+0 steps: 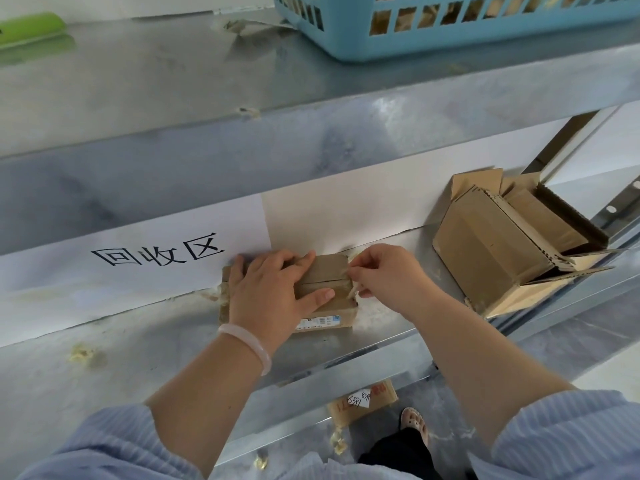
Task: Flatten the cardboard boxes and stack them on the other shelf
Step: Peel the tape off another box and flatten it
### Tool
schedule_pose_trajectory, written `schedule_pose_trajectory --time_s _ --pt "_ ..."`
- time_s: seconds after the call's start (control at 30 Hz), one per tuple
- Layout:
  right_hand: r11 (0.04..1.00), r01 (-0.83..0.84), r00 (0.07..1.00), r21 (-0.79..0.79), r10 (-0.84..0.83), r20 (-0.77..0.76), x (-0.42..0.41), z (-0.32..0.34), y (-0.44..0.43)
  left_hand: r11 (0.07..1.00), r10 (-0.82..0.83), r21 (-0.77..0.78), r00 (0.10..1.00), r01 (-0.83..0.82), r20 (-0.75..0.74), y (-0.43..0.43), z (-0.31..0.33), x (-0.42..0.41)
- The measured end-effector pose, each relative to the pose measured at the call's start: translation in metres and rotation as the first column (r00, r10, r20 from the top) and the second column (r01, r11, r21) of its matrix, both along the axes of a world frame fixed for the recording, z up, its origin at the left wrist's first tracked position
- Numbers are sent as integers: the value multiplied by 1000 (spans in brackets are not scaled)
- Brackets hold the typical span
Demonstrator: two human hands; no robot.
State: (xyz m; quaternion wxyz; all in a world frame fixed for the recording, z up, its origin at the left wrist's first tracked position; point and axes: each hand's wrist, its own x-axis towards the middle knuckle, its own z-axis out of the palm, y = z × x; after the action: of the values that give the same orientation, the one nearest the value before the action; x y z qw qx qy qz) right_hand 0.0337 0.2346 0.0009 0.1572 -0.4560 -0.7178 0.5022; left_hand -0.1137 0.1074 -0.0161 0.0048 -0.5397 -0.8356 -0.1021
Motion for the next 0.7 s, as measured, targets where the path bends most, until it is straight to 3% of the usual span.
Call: schedule_pose_trajectory --time_s 0.07,0.13,0.2,0.4,0.5,0.7 --pt "969 37 997 -245 -53 -56 -1 3 -1 1000 2 1 1000 -2 -13 0 -2 0" --pt "869 11 987 -495 -90 -136 0 8 0 1000 21 -1 1000 -21 -10 1 -3 -2" --pt "794 -33 967 -606 -127 -219 1 12 5 999 37 -8 999 -37 8 5 -4 -5" --pt "929 13 983 -371 -79 -166 9 9 14 1000 29 -8 999 -29 13 10 -6 -10" --pt "985 -16 996 -173 1 -88 13 0 7 1000 20 -1 1000 -20 10 10 -7 -10" --pt "987 -159 983 26 161 -88 28 -9 -2 1000 15 3 1000 -15 17 10 -8 -10"
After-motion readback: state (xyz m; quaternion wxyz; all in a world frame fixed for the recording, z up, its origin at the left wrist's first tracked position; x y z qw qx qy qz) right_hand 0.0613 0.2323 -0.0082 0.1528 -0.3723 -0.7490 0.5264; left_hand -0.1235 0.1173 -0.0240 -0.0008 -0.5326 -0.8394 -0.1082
